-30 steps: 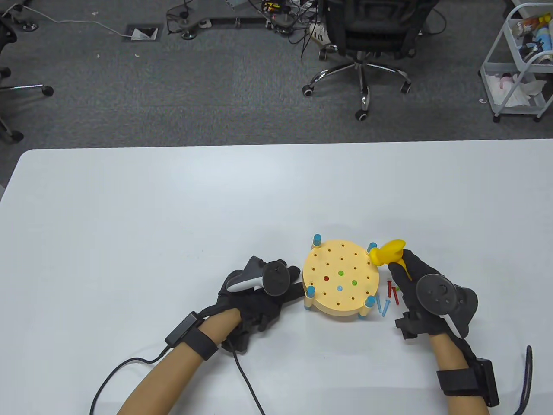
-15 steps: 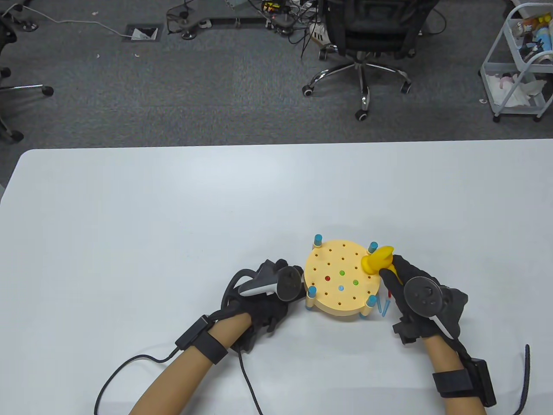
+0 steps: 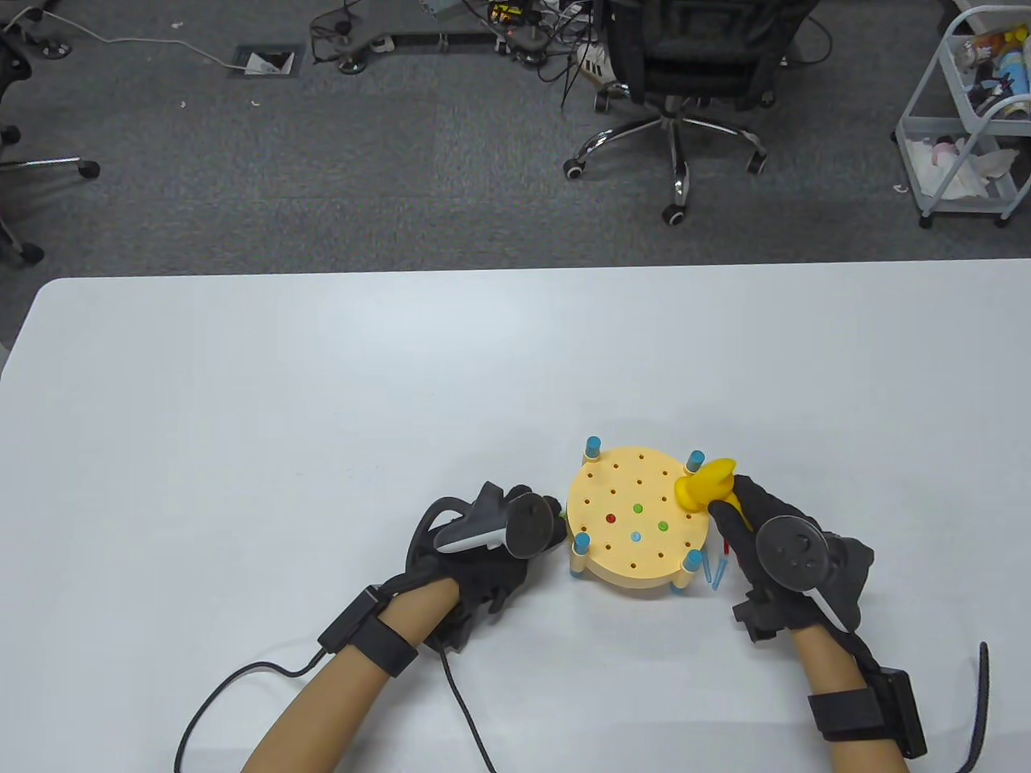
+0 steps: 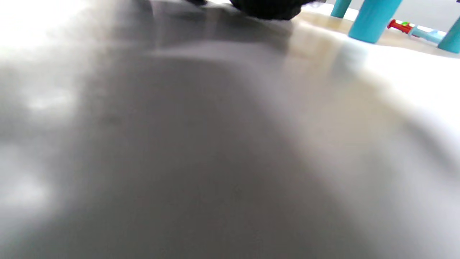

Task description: Hammer toy nails into tap bench

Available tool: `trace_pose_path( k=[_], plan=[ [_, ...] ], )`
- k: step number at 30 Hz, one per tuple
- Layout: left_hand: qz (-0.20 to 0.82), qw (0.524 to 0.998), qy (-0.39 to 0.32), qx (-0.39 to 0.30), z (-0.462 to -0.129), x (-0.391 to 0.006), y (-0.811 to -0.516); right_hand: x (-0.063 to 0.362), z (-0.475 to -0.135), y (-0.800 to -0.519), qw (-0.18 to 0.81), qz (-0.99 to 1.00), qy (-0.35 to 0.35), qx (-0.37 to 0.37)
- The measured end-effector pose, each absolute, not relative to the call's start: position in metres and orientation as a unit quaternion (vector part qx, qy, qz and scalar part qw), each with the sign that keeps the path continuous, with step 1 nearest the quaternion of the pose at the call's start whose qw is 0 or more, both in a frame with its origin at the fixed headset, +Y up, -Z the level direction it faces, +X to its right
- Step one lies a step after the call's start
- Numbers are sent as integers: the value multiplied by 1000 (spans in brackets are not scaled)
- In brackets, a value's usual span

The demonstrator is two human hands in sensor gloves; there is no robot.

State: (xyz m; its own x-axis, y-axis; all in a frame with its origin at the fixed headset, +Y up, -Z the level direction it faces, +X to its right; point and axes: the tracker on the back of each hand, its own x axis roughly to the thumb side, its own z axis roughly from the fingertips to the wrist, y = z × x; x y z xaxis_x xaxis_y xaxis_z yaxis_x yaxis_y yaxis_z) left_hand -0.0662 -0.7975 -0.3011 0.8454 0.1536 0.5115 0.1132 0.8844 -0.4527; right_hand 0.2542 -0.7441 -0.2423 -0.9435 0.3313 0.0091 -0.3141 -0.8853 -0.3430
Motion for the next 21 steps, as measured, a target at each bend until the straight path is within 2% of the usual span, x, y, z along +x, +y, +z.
trace_pose_path(
  k=[6, 15, 19, 21],
  plan=[
    [16, 938, -279, -206, -302, -68, -791, 255, -242, -744, 169, 970, -172, -26],
    [23, 938, -257, -233, -317, -59, -794, 252, -241, -743, 165, 971, -172, -22],
    [35, 948, -255, -188, -316, -58, -789, 253, -241, -742, 170, 970, -173, -21],
    [21, 956, -255, -144, -313, -56, -783, 255, -240, -742, 173, 969, -175, -22]
  ],
)
